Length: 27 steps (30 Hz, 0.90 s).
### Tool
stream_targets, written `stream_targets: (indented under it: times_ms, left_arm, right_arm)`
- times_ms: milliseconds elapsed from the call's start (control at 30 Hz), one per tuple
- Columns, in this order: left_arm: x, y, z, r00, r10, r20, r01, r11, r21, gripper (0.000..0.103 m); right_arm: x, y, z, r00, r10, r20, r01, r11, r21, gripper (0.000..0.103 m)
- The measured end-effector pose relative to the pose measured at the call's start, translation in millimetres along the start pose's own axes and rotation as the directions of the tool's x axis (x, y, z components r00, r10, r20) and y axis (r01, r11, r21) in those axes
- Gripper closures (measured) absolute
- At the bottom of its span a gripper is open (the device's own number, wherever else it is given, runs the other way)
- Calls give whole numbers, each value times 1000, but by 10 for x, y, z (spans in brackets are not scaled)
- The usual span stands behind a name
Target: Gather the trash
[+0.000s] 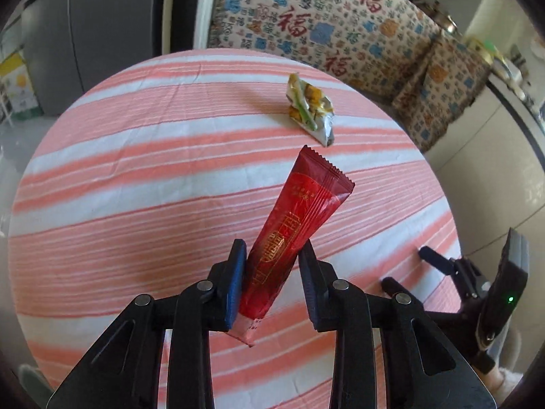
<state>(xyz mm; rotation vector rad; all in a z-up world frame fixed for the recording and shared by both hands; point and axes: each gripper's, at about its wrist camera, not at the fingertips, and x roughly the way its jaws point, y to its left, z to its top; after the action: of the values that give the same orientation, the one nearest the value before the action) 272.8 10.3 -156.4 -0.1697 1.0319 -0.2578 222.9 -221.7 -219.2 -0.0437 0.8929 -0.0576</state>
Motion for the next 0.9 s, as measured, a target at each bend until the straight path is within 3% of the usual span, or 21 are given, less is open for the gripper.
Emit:
stream_targets:
  times_ms: [67,200,367,533,633,800,900]
  left_arm:
    - [50,14,-10,1000,17,0,-17,1000,12,65]
    - [276,-11,-18,1000,0,-9,0,999,52,34]
    - [385,-78,-94,1000,12,11,-14,990,137,25]
    - [455,-57,-111,995,86,45,-92,983,159,27]
    - [472,-52,-81,988,141,64,-149,976,158,44]
    - [457,65,-17,992,110,61,-114,990,78,55]
    - [465,76,-19,992,106,61,-111,991,75,55]
  right_arm:
    - [-2,-1,0,1000,0,0,0,1000,0,19]
    - [-7,3,-8,1000,0,2,0,1000,0,19]
    - [-3,4,-7,1000,3,1,-3,1000,2,19]
    - [105,-5,145,998,49,-28,-51,996,-69,19]
    - [375,-66,487,996,53,-70,-59,995,-77,19]
    - [882,15,1159,991,44,-127,-53,997,-63,18]
    - [1137,205,1438,993,43,-109,-49,997,-58,19]
